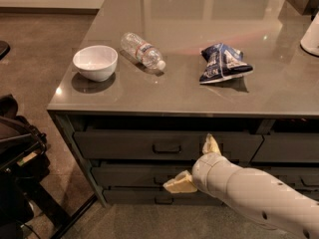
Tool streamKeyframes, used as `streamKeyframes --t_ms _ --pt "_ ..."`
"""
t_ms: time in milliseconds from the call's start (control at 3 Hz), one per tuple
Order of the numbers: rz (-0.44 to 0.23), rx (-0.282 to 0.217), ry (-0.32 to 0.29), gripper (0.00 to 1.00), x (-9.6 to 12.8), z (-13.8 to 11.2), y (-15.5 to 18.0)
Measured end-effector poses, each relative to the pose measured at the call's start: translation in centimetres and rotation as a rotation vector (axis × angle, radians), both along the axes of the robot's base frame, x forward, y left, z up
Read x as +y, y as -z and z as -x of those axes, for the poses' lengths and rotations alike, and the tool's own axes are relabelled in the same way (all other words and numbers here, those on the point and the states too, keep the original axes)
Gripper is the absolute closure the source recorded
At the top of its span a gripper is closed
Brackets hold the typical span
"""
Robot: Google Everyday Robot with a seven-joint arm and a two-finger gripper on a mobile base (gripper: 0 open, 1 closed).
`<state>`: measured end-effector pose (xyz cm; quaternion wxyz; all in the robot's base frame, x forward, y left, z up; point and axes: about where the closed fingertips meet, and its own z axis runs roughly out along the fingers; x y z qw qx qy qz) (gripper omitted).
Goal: Close top drawer
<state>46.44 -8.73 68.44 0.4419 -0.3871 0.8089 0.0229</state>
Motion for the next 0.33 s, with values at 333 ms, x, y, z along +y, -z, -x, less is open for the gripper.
streamKeyframes --t_ms 333 --pt "0.000 0.000 0.000 0.00 0.00 0.00 0.00"
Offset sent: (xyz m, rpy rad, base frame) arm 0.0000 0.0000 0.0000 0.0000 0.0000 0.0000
